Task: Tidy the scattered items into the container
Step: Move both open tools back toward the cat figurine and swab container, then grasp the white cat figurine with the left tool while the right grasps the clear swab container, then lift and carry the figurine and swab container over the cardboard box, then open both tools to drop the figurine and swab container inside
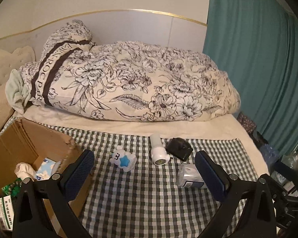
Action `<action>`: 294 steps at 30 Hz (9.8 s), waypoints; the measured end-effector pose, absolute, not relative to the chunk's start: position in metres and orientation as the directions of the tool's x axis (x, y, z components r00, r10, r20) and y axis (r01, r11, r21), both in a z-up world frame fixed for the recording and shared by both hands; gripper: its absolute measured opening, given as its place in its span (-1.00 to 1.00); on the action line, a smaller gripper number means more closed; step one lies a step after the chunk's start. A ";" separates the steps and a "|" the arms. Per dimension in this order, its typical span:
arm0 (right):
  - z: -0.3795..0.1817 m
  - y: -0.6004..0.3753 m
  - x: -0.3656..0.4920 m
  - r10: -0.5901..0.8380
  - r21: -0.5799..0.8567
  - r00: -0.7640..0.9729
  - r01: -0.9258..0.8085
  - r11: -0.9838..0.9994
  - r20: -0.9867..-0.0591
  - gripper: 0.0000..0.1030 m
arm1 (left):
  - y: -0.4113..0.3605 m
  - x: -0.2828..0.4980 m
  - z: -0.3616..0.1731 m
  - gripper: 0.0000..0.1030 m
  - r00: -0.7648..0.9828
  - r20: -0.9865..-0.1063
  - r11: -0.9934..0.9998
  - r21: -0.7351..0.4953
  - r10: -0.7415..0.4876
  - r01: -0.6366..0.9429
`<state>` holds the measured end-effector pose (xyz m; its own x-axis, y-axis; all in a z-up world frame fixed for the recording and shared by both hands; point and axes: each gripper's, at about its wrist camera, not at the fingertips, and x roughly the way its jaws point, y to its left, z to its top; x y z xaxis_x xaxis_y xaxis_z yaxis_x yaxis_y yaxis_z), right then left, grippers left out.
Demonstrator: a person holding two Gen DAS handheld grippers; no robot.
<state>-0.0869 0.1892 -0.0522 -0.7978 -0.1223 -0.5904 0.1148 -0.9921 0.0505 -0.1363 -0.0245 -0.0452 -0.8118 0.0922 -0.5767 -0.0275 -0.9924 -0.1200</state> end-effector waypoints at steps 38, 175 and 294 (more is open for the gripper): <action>-0.146 0.189 -0.174 -0.144 0.108 -0.701 0.097 -0.989 -0.699 0.62 | -0.012 -0.235 -0.147 1.00 -0.781 -0.623 -0.998 0.054 -0.042 0.011; -0.032 0.141 -0.095 -0.109 0.061 -0.876 0.092 -0.994 -0.469 0.75 | -0.012 -0.220 -0.175 -0.16 -0.689 -0.724 -0.995 0.046 0.026 -0.086; -0.020 -0.119 -0.061 -0.333 -0.071 -0.807 0.417 -0.906 -0.487 0.89 | -0.285 -0.075 0.003 0.96 -0.783 -0.582 -0.967 0.025 -0.221 0.254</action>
<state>-0.0605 -0.1192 -0.0197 -0.8073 -0.3334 -0.4869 0.4172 -0.9060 -0.0713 -0.0750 -0.2847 0.0032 -0.7826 -0.2208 -0.5821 0.2544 -0.9668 0.0246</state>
